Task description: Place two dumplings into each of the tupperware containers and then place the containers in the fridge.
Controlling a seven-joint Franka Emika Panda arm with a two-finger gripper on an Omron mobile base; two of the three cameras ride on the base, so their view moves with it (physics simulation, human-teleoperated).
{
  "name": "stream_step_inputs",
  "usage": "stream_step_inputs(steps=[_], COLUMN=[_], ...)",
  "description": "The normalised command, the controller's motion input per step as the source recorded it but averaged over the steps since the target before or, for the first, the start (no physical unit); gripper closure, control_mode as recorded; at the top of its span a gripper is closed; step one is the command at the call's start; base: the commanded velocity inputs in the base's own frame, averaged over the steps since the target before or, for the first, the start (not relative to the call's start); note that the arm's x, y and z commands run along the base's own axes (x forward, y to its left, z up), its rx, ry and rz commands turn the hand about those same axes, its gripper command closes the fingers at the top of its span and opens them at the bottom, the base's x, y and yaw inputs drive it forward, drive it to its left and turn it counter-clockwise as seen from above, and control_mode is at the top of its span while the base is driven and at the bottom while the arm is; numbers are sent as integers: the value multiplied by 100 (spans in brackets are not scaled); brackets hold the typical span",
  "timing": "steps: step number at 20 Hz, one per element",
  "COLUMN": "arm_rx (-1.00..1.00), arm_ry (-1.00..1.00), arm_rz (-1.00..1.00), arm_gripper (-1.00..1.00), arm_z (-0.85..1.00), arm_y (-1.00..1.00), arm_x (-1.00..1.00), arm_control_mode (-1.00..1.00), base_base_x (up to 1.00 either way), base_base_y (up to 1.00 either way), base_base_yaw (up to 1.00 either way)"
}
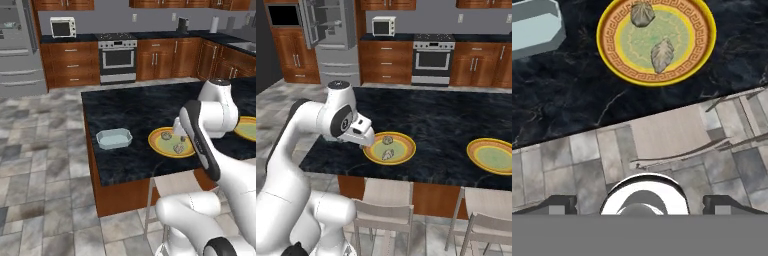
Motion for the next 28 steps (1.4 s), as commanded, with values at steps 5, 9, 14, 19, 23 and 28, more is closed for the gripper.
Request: stream_step_inputs(steps=[5, 9, 14, 19, 23, 28], arm_rx=[3, 2, 1, 0, 0, 1], arm_ry=[3, 3, 2, 3, 5, 3], arm_rz=[-3, -4, -4, -5, -3, -2], arm_gripper=[-100, -100, -100, -100, -100, -100], arm_z=[-42, -47, -53, -61, -49, -41], arm_y=[-21, -39, -30, -23, -17, -24], arm_x=[67, 81, 88, 70, 56, 51], arm_control_mode=[-100, -100, -100, -100, -100, -100], base_base_x=[0, 0, 0, 0, 0, 0], base_base_y=[0, 0, 0, 0, 0, 0], base_base_yaw=[0, 0, 0, 0, 0, 0])
